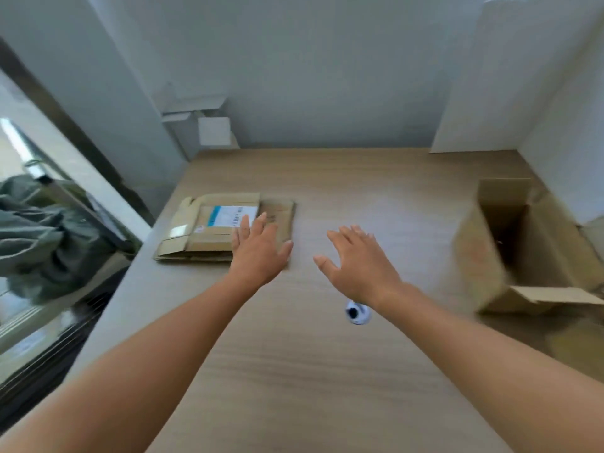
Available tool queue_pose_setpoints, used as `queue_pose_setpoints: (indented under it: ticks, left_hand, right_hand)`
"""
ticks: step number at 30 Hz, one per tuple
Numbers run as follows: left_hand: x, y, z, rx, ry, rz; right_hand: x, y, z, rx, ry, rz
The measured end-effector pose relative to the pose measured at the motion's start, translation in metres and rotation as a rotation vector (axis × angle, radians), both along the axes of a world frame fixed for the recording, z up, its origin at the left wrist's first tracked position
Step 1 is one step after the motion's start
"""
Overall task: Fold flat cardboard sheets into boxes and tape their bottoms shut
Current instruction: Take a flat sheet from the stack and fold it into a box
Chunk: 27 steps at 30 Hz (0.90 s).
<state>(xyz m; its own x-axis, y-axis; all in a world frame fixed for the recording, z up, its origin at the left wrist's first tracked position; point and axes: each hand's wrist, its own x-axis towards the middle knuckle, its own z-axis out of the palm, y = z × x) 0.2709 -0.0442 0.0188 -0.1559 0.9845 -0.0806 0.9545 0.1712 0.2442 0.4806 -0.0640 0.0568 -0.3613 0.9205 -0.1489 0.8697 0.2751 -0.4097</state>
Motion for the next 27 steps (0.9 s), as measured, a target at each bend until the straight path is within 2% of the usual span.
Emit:
queue_pose_setpoints:
  ticks: [5,11,15,19,21,24,27]
  left_hand:
    - [-0.156,0.014,-0.033,-0.044,-0.128,0.296]
    - [-0.274,0.062,-0.068,-0.105,-0.468,0.49]
    - [-0.296,0.08,-0.086,-0.129,-0.468,0.481]
    - [-0.301,0.066,-0.077,-0.043,-0.594,0.441]
    - [-0.305,0.055,-0.07,-0.015,-0.724,0.415]
    - [-0.3,0.018,-0.054,-0.021,-1.026,0.351]
    - [-0.276,-0.046,-0.033,-0.021,-1.169,0.219]
  right_hand:
    - [-0.142,0.027,-0.03,-0.135,0.105,0.025]
    - [-0.247,0.091,-0.081,-0.257,0.292,-0.203]
    - [-0.285,0.114,-0.101,-0.324,0.576,-0.429]
    - [-0.306,0.112,-0.101,-0.302,0.742,-0.56]
    - [-0.31,0.104,-0.093,-0.321,0.821,-0.606]
    - [-0.297,0.075,-0.076,-0.323,0.924,-0.657]
    - [-0.264,0.02,-0.058,-0.363,1.004,-0.634]
